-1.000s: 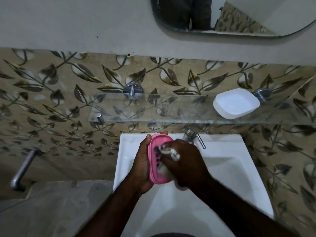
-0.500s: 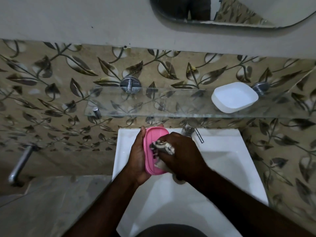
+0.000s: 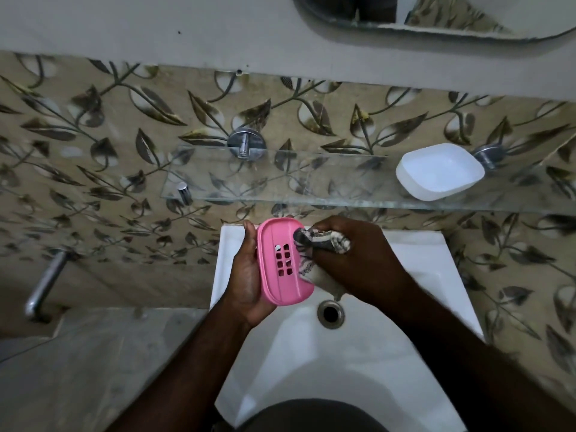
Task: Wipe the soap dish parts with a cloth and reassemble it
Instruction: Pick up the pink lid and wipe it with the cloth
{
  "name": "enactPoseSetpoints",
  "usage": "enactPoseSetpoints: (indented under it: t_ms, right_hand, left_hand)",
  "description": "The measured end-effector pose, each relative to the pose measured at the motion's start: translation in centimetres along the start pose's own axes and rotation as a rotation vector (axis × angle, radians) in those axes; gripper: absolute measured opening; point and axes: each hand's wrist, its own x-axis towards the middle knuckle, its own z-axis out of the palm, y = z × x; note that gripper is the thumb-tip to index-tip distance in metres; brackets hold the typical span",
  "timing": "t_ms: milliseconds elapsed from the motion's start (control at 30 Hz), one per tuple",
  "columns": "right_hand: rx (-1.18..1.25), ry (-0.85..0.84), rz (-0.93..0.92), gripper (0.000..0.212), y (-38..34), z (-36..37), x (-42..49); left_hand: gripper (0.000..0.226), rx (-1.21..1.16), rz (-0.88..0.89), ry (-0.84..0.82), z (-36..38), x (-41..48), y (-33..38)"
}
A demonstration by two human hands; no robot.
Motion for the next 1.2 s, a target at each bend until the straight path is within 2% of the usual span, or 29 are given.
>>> enactPoseSetpoints:
  t_ms: [100, 167, 200, 333, 400, 467, 533, 600, 700, 767, 833, 967, 1033, 1133, 1200]
  right_hand:
    - [-0.087, -0.077, 0.030, 0.020, 0.1, 1.0, -1.1]
    - [-0.253, -0.136, -0.012, 0.025, -0.1, 2.4, -2.4]
    - [-0.258, -0.156, -0.011, 0.025, -0.5, 3.2, -3.0]
    - [-0.024, -0.199, 0.042, 0.026, -2.1, 3.9, -3.8]
    - [-0.125, -0.173, -0.024, 0.028, -1.9, 3.5, -3.1]
    - [-0.276, -0.072, -0.068, 0.032, -1.9, 2.7, -1.8]
    - [-0.345, -0.038, -0.070, 0.038, -1.7, 2.4, -1.0]
    - [-0.416, -0.154, -0.063, 0.038, -1.4, 2.7, -1.7]
    - [-0.332, -0.362, -0.009, 0.034, -0.3, 2.9, -3.9]
    - [-0.389, -0.323, -0.020, 0.031, 0.6, 2.7, -4.0]
    - [-0.470, -0.173, -0.051, 0.032, 1.0, 2.7, -3.1]
    - [-0.485, 0.076, -0.076, 0.030, 0.4, 2.6, -1.4]
    - [-0.465, 0.079, -0.093, 0.033, 0.3, 2.6, -1.9]
    - [-0.417, -0.067, -0.115, 0.039, 0.5, 3.1, -4.0]
    - [-0.424, -0.061, -0.119, 0.034, 1.0, 2.9, -4.2]
  left_hand:
    - [0.092, 0.028, -0.008, -0.024, 0.4, -0.2, -0.2]
    - [0.094, 0.011, -0.004, 0.030, 0.7, -0.2, -0.6]
    - [0.092, -0.005, 0.006, 0.066, 0.9, -0.2, -0.9]
    - [0.092, -0.006, -0.011, 0.086, 1.6, -0.3, -1.4]
    - [0.094, 0.011, -0.055, 0.065, 2.0, -0.5, -1.5]
    - [0.081, 0.028, -0.053, 0.072, 2.2, -0.3, -1.8]
    - [0.074, 0.020, -0.033, 0.069, 2.5, -0.1, -1.8]
    - [0.081, 0.000, -0.053, 0.080, 2.3, -0.2, -1.6]
    - [0.083, 0.027, -0.030, 0.114, 1.5, -0.4, -2.1]
    - [0.080, 0.036, -0.079, 0.138, 1.6, -0.7, -2.6]
    - [0.084, 0.050, -0.114, 0.132, 2.1, -0.8, -2.7]
    - [0.068, 0.080, -0.011, 0.103, 2.9, -0.5, -1.8]
    - [0.070, 0.080, -0.012, 0.113, 3.0, -0.5, -1.2]
    - [0.086, 0.079, -0.029, 0.118, 2.7, -0.6, -0.7]
    - [0.083, 0.100, -0.035, 0.127, 2.7, -0.7, -1.2]
